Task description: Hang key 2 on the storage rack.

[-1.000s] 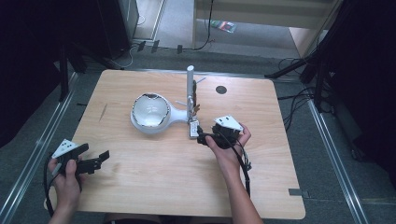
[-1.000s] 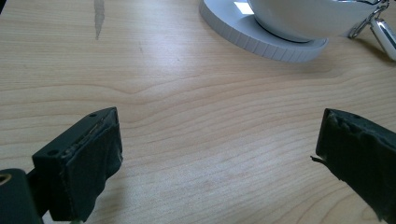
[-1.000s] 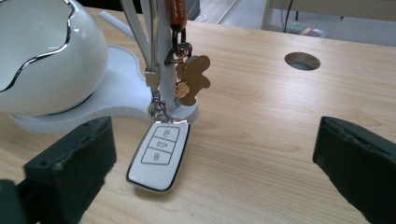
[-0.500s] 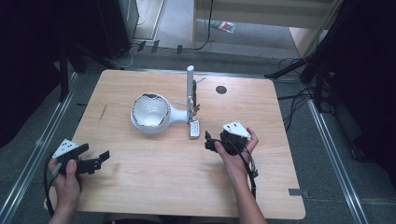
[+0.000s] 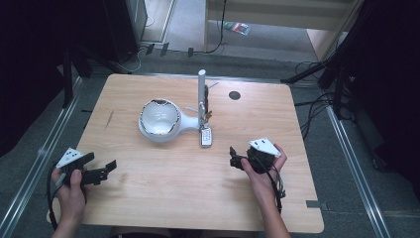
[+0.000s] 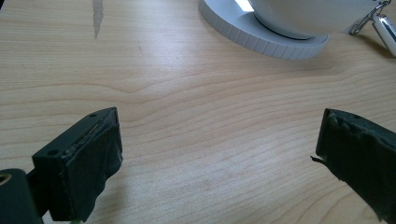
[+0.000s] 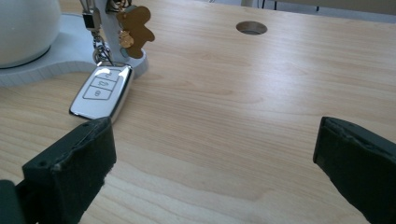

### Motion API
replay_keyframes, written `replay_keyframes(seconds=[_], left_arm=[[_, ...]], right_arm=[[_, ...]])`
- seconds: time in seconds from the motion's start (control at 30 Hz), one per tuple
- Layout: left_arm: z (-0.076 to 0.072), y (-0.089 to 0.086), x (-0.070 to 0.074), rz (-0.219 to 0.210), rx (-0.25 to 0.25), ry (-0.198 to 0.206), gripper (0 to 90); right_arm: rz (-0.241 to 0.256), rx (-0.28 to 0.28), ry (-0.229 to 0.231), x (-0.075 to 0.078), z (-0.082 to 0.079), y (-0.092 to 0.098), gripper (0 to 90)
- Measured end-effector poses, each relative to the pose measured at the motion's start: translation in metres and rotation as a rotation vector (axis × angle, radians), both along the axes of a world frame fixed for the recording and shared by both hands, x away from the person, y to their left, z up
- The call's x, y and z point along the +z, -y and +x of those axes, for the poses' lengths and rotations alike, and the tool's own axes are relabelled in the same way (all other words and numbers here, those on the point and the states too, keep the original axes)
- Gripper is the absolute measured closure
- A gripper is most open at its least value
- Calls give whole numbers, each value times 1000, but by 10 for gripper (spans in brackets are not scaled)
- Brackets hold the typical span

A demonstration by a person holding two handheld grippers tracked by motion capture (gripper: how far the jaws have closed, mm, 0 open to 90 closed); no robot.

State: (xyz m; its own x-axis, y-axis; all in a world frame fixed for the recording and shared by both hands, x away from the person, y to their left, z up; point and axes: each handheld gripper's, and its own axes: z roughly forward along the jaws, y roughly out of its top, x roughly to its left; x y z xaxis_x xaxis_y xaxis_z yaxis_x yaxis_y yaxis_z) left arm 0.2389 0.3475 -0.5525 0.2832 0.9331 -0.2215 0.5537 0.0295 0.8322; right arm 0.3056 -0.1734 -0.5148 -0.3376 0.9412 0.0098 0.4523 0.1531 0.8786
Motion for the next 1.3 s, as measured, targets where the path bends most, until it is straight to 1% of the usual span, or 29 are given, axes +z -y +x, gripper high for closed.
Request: replay_keyframes(seconds=[0.23,0.27,0.57,0.7,0.83,1.0,1.2,1.3], left_arm=[[0,0,0,3,1,0,9],[0,0,0,2,2,1,9],[0,0,0,3,1,0,9],[0,0,0,4,1,0,9],[0,0,0,5,1,0,9],[0,1,0,7,3,2,9],[0,1,0,8,3,2,9],[0,1,0,7,3,2,9]], right_arm=[[11,-31,-10,-7,-8,20,0],[15,-36,-18,-7,-9,23,0],[4,-71,-10,-13,-18,49,0],[-6,-90,-17,-15,-23,60,0],[-6,-102,-13,-16,-26,71,0],[7,-122,-15,-19,-31,83,0],[31,-136,-10,-25,-38,98,0],[63,-134,3,-28,-40,102,0]])
